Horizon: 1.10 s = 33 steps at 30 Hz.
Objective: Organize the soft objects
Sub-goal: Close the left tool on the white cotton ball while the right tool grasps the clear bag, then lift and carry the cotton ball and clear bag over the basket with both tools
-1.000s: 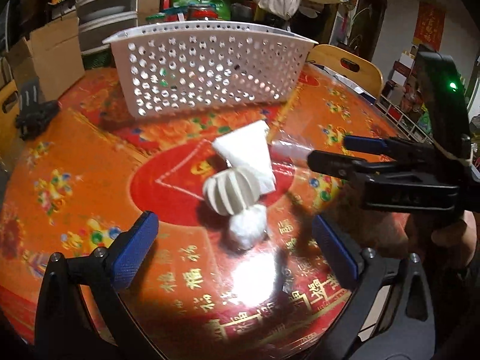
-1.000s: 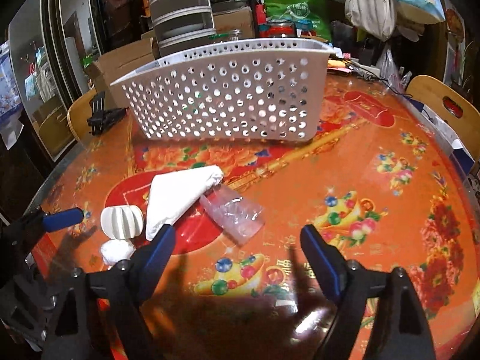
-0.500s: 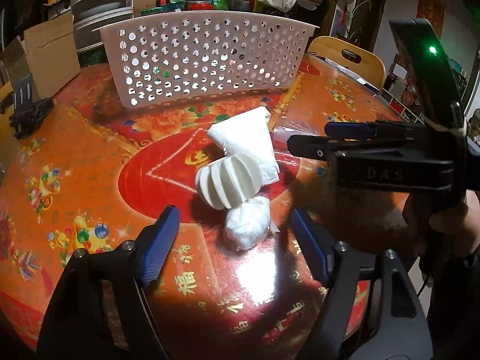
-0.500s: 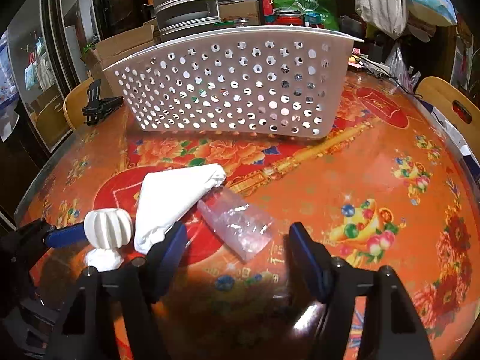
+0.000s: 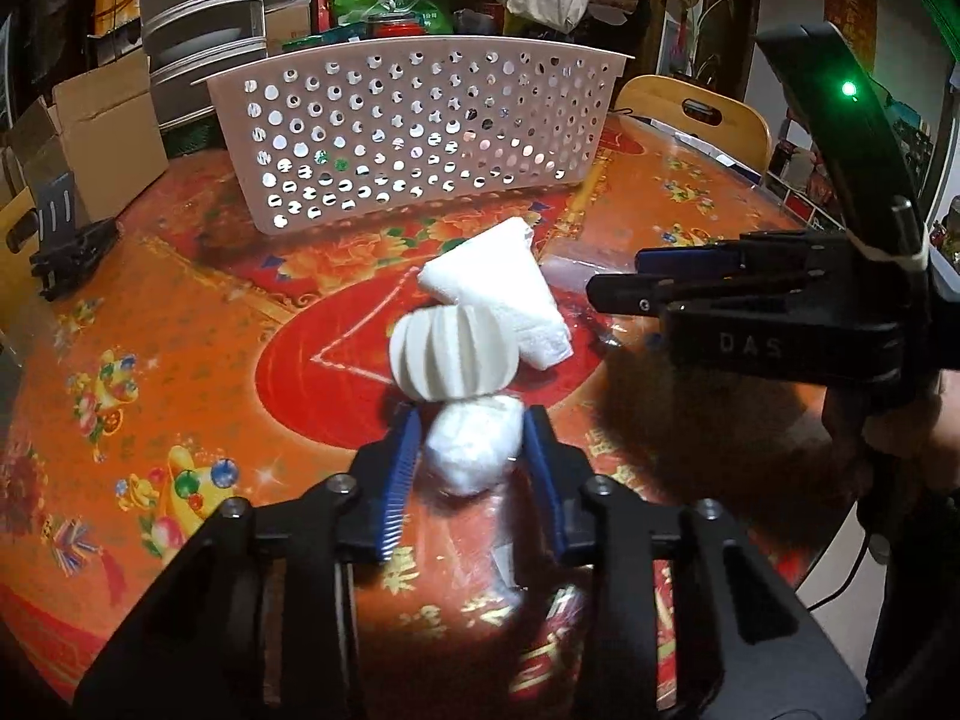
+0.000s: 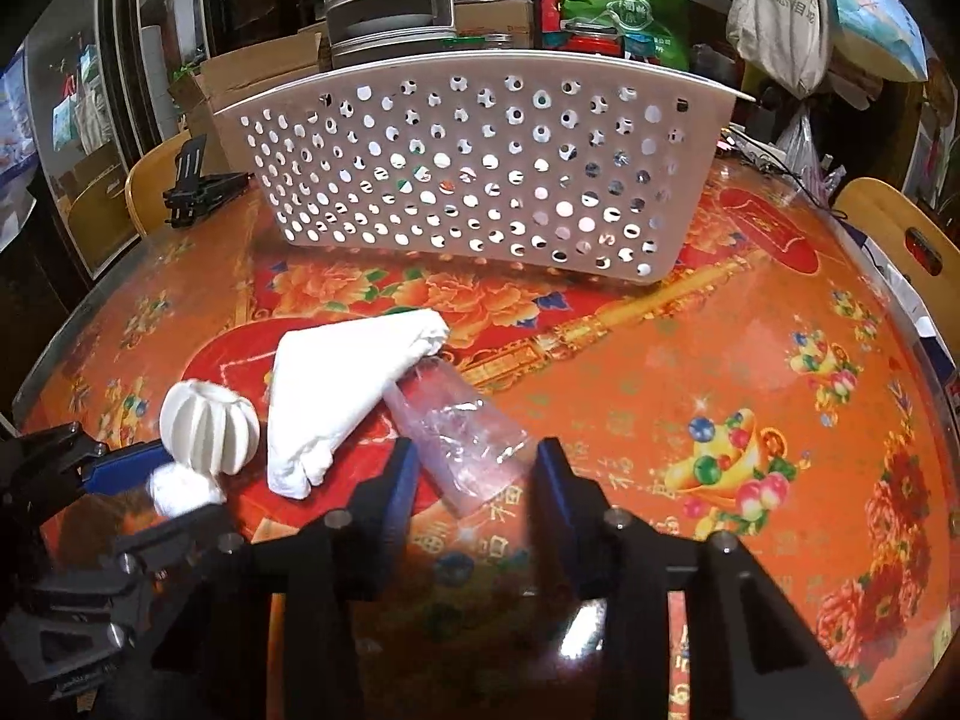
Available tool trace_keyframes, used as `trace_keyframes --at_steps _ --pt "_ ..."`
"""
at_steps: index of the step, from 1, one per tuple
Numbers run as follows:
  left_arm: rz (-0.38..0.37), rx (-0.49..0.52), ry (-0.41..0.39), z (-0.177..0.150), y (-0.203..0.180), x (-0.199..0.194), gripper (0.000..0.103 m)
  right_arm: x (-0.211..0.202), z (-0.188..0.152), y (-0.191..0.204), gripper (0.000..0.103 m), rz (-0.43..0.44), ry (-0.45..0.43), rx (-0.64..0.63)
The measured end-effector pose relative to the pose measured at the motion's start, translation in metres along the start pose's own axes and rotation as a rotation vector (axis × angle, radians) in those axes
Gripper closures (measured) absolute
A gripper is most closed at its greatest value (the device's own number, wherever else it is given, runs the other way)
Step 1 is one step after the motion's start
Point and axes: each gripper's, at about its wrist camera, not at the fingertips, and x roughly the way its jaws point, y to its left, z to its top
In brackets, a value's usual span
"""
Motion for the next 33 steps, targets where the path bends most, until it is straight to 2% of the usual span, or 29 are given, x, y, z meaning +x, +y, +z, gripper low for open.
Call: trace_keyframes --at_steps 7,17,33 --pt "0.028 -0.001 -0.016 -0.01 0.017 -0.01 0.073 -0.005 -0.001 -0.003 0.067 0.019 -0.02 0.008" --pt "0.04 -0.023 -0.053 -0.018 0.037 -0.032 0.073 -0.02 -0.009 -0.009 0.067 0.024 -0.054 0.034" --pt "0.031 -0.037 -0.105 0.001 0.04 -0.051 0.073 -0.06 -0.009 -0.013 0.067 0.016 -0.134 0.045"
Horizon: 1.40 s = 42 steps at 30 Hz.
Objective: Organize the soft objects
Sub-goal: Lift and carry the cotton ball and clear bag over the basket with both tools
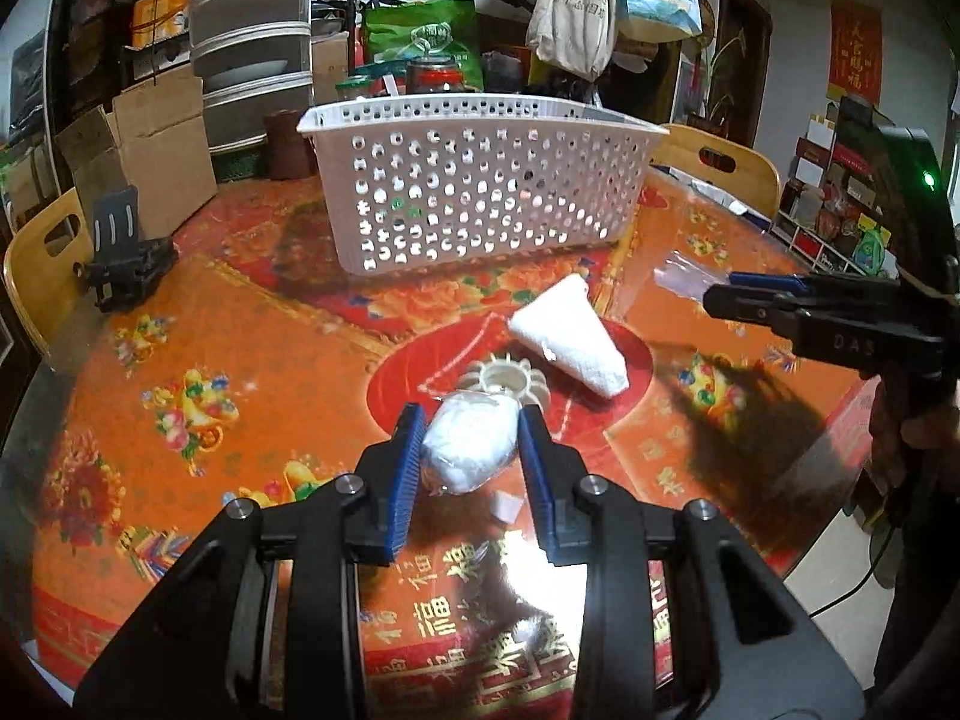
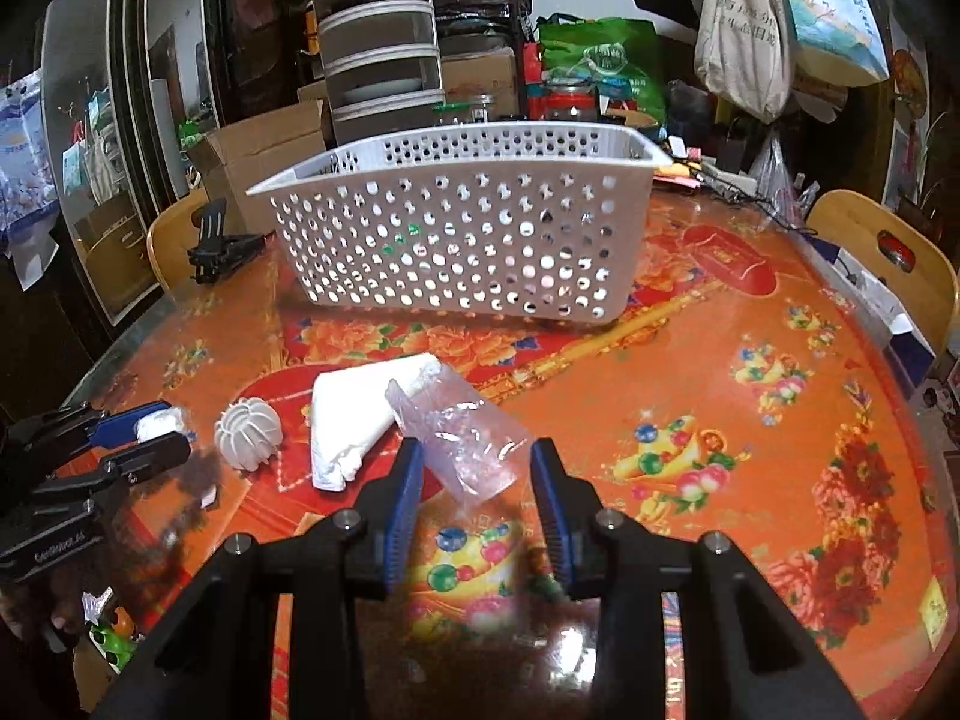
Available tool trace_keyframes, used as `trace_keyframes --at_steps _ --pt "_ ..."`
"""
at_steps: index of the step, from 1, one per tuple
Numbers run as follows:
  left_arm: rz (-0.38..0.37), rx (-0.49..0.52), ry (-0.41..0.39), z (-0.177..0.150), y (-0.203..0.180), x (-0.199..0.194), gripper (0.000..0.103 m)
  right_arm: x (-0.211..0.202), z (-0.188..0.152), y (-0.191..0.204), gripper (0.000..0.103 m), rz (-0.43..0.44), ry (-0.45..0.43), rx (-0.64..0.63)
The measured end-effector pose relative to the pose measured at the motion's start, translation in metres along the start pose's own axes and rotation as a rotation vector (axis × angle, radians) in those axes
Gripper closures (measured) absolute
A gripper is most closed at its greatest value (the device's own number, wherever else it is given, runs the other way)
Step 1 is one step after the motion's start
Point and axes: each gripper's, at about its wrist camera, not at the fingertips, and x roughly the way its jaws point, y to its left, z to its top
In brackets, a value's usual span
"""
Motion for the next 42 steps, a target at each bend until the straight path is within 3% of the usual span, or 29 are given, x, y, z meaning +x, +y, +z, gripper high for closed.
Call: trace_keyframes --at_steps 11,26,34,42 --pt "-0.015 0.012 -0.046 0.033 -0.001 -0.011 0.073 -0.027 0.014 -0.002 0.067 -0.011 -0.054 -0.002" --pt "-0.046 0.032 -0.113 0.103 0.002 -0.018 0.073 -0.051 0.054 -0.008 0.067 -0.036 -0.134 -0.012" --pt "-0.065 0.005 -0.121 0.158 0.014 -0.013 0.073 -0.052 0.091 -0.011 0.067 -0.051 -0.154 -0.039" --pt "-0.02 0.003 -0.104 0.216 0.023 0.011 0.073 -0.038 0.137 -0.025 0.067 -0.075 -0.136 -0.033"
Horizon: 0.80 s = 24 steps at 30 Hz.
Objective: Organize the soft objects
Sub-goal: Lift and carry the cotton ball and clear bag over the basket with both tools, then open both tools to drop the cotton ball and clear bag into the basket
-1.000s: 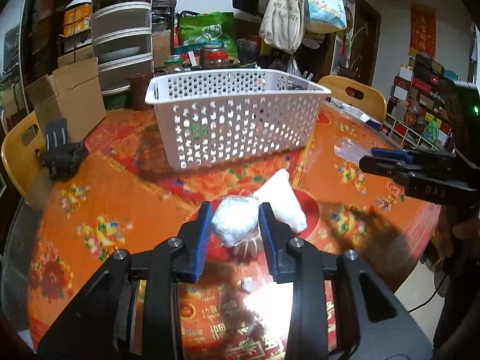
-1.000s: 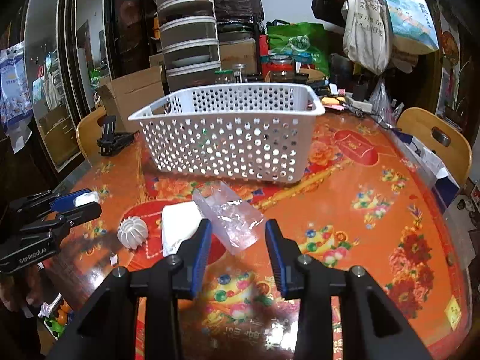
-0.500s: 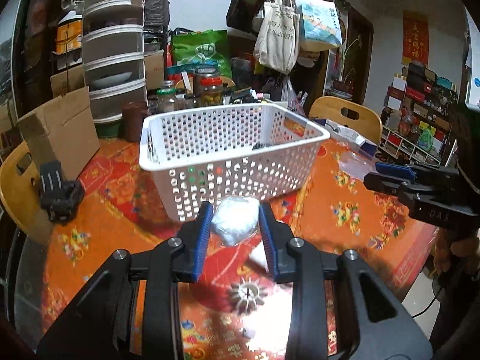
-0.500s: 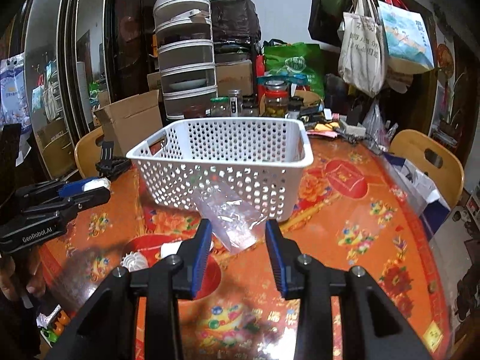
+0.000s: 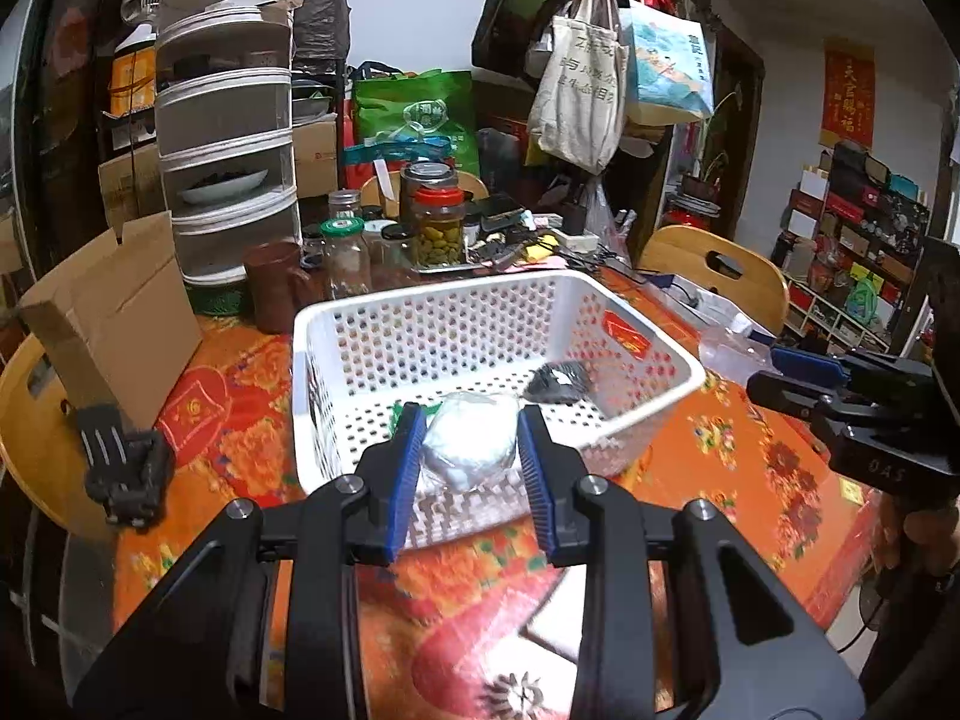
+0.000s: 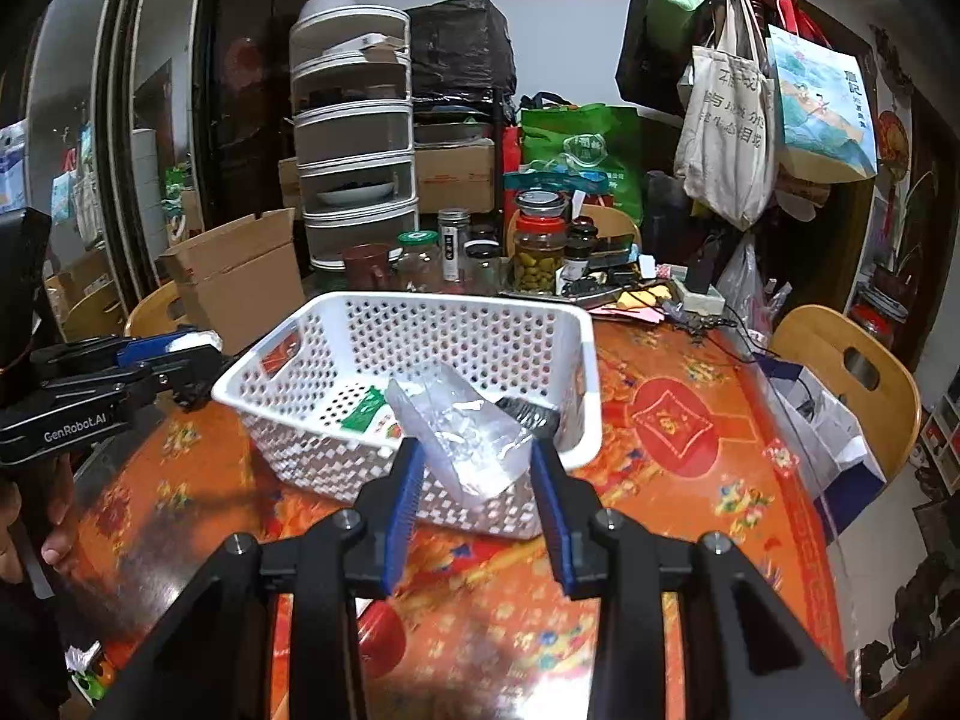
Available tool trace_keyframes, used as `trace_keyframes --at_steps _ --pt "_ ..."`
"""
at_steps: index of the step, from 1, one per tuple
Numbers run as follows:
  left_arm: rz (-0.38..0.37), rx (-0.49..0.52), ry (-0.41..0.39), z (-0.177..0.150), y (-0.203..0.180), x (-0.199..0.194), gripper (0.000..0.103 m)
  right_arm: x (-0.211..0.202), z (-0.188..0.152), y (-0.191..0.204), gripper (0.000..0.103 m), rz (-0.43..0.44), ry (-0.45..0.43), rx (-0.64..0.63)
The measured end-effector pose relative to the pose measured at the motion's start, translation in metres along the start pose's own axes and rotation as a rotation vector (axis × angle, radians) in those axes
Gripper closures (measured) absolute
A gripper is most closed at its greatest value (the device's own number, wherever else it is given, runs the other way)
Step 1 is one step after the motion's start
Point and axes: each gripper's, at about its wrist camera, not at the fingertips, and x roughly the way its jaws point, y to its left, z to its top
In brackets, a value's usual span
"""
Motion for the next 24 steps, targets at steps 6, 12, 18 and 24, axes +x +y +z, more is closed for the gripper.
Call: trace_keyframes --at_steps 6,12,18,24 --pt "0.018 -0.022 0.061 0.033 0.009 0.037 0.073 0.028 0.031 -0.004 0.067 -0.016 0.045 -0.008" --pt "0.033 -0.041 0.126 0.047 0.016 0.077 0.073 0.064 0.048 -0.006 0.067 -0.025 0.11 -0.009" --pt "0.063 -0.064 0.215 0.051 0.026 0.122 0.073 0.102 0.053 -0.011 0.067 -0.026 0.185 0.007" --pt "0.09 -0.062 0.305 0.049 0.03 0.164 0.073 0.136 0.055 -0.01 0.067 -0.046 0.252 -0.008"
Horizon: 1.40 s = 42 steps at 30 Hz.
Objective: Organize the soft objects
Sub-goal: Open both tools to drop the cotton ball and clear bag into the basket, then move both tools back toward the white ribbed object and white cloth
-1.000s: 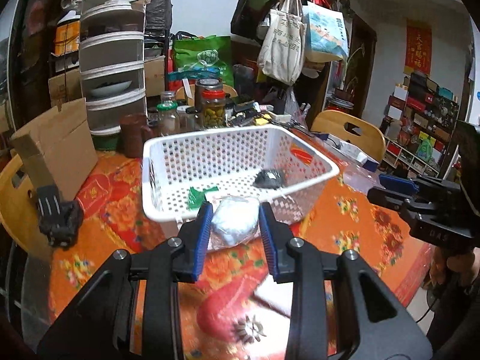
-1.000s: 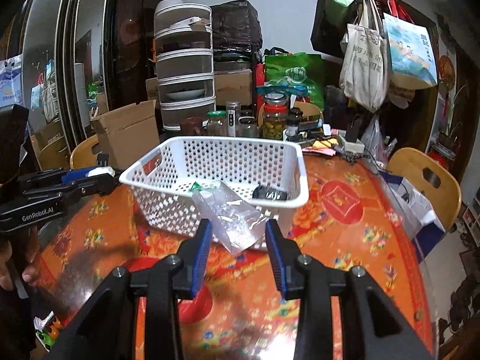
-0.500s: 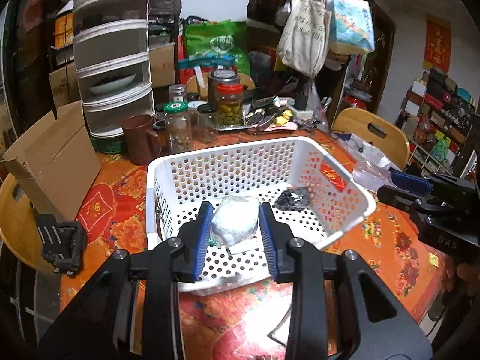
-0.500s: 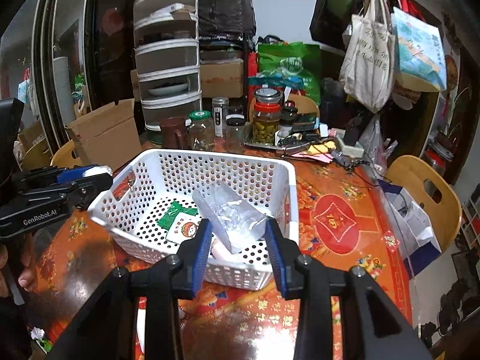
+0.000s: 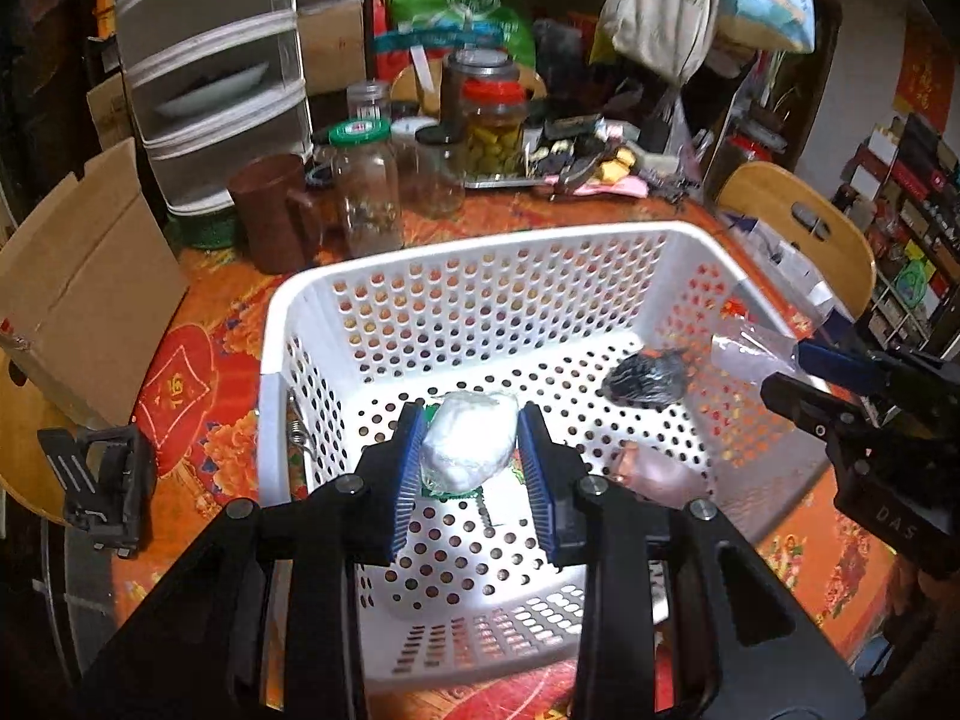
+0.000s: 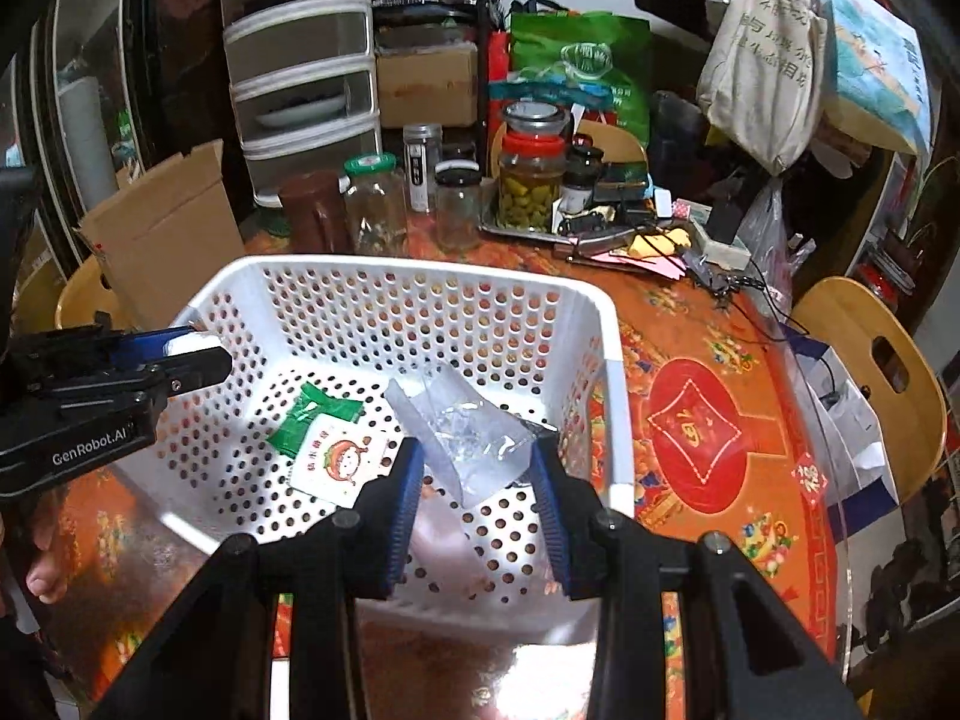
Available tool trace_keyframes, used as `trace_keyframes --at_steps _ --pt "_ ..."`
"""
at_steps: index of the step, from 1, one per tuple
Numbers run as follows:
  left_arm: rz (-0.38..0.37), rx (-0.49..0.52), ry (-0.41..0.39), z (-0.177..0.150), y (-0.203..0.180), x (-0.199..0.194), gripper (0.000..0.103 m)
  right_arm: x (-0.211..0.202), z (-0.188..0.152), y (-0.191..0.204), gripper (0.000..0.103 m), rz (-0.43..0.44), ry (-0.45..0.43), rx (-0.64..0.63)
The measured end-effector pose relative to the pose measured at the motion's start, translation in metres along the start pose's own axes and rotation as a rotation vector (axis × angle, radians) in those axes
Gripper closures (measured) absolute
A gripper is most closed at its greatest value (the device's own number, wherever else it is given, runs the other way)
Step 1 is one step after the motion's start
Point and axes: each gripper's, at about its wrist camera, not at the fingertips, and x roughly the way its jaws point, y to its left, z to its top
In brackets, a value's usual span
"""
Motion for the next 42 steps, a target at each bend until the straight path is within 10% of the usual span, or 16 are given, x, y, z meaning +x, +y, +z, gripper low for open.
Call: trace_keyframes --at_steps 25,32,36,42 --pt "0.041 -0.025 0.223 -0.001 0.004 0.076 0.071 0.063 0.007 0.007 0.067 -0.017 0.151 -0.051" --pt "-0.016 -0.041 0.206 -0.001 0.001 0.069 0.039 0.067 0.007 0.005 0.063 -0.008 0.167 -0.036" --pt "-0.009 -0.022 0.153 -0.001 -0.006 0.051 0.013 0.058 0.006 0.001 0.037 0.007 0.139 -0.012" --pt "-0.016 -0.034 0.006 -0.005 -0.001 -0.01 0.004 0.015 0.001 -0.013 0.014 0.034 0.037 0.047"
